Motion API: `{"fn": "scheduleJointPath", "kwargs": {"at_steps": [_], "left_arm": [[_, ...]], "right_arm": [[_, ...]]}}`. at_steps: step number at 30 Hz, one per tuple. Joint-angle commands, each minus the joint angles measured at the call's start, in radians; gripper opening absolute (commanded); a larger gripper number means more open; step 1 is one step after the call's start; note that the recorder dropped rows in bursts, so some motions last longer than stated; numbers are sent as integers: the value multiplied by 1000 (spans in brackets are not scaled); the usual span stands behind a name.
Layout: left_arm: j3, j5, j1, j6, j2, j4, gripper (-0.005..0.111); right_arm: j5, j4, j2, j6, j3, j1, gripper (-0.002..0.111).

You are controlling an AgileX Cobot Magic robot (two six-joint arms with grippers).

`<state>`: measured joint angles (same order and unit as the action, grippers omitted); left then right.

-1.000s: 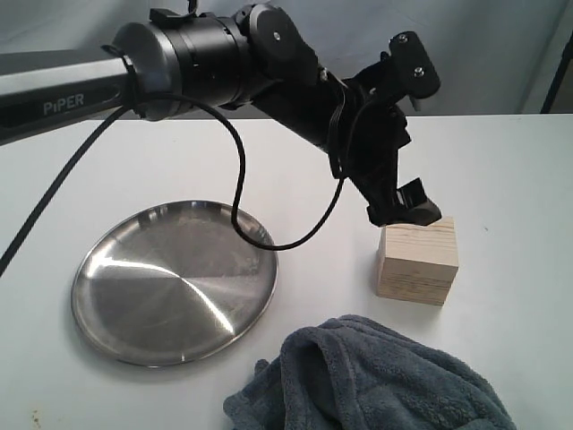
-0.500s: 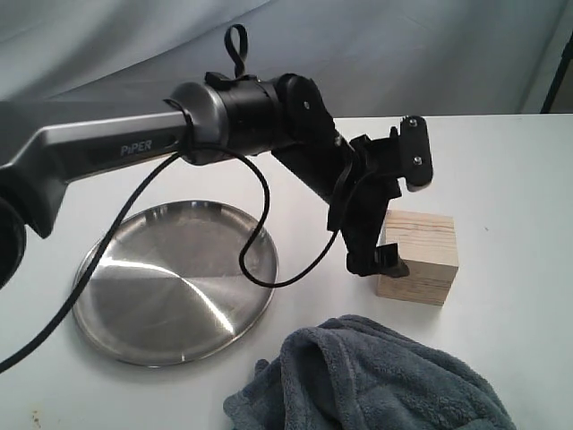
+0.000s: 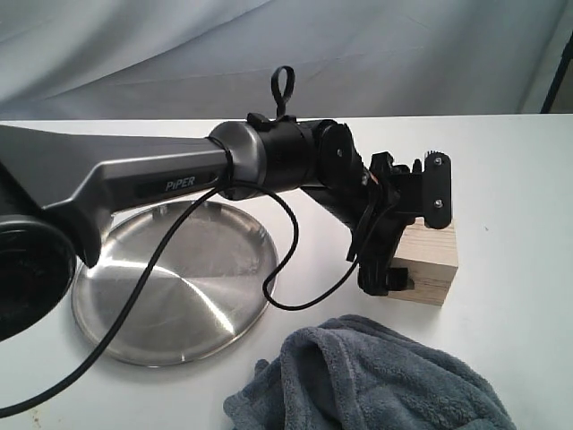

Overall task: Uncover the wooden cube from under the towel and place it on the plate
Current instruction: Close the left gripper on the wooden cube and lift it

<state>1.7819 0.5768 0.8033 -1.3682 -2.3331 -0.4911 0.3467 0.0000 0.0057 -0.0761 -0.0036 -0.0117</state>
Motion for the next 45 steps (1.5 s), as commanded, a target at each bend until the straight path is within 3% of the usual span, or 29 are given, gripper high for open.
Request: {"fn": "scheduleJointPath", "kwargs": {"at_steps": [1,18,34,39,43,45], "left_arm": [[4,-93,4,-3,-13,3,104],[4,-161,4,-2,-13,-67,105],[4,142,4,9,-18,-130,101],[4,119,4,4,-14,-191,97],[4,-18,4,0,-14,-198,96],[4,-21,4,-2,-14,-198,96]], "right_arm": [[-4,-8,-6,2,4,3,0],[-4,-8,-6,2,4,3,0],[-4,-8,-6,2,4,3,0],[-4,-8,-6,2,4,3,0],[-4,-8,-6,2,4,3,0],[-4,-8,-6,2,4,3,0]]}}
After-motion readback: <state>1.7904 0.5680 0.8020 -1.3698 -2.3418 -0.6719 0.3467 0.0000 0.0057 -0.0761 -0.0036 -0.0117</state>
